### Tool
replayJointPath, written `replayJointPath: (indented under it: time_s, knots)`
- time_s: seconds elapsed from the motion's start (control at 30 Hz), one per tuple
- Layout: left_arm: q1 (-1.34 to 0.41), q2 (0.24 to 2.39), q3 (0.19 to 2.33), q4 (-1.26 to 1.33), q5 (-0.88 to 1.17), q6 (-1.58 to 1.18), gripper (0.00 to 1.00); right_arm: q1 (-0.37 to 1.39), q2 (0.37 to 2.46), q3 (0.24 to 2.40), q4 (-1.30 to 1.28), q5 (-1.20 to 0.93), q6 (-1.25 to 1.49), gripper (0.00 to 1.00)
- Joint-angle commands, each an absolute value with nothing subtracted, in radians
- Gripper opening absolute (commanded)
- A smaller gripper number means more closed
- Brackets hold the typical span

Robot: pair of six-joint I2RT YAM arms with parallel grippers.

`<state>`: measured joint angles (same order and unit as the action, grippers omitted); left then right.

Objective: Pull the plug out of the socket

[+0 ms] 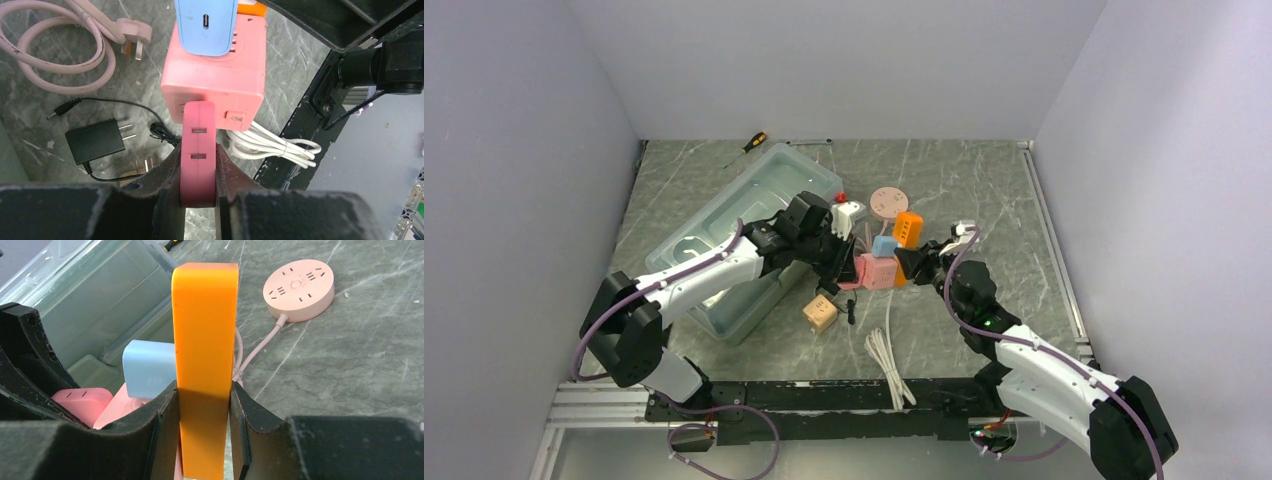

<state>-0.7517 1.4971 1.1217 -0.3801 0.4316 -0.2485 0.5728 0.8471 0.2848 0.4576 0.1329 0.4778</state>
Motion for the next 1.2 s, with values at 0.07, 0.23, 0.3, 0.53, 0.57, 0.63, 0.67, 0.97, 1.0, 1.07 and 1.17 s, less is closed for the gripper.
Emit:
replayJointPath:
  time_s: [0.07,0.23,0.3,0.53,0.57,0.63,0.67,0.97,1.0,1.07,1.17]
  knots:
    - [-0.732,1.501,1.152,-0.456,0.266,-0.209,0.0,0.566,0.814,0.293,0.574,0.173,0.463,0.0]
    - [-0.731,1.481,1.136,-0.406,0.352,-0.192,0.0,0.566,0.815,0.293,0.57,0.179,0.465,0.0]
    - [-0.73,1.47,1.127,-0.385,0.398,-0.186,0.0,0.565,0.813,0.294,0.568,0.183,0.465,0.0]
    - [-0.731,1.432,1.106,-0.328,0.541,-0.163,0.0,0.566,0.838,0.309,0.547,0.206,0.464,0.0]
    - [-0.732,1.428,1.103,-0.321,0.562,-0.16,0.0,0.566,0.844,0.31,0.545,0.208,0.464,0.0]
    - [-0.731,1.422,1.1,-0.307,0.598,-0.157,0.0,0.566,0.852,0.313,0.542,0.213,0.465,0.0]
    - [-0.731,1.417,1.098,-0.3,0.612,-0.156,0.0,0.566,0.858,0.314,0.539,0.216,0.465,0.0]
    - [-0.736,1.391,1.086,-0.286,0.61,-0.15,0.0,0.565,0.874,0.321,0.532,0.229,0.463,0.0]
    - [-0.735,1.392,1.09,-0.295,0.588,-0.154,0.0,0.565,0.874,0.321,0.532,0.232,0.464,0.0]
    - [-0.736,1.402,1.103,-0.34,0.5,-0.155,0.0,0.565,0.87,0.319,0.529,0.239,0.466,0.0]
    - [-0.735,1.422,1.122,-0.396,0.382,-0.165,0.0,0.565,0.866,0.32,0.522,0.253,0.464,0.0]
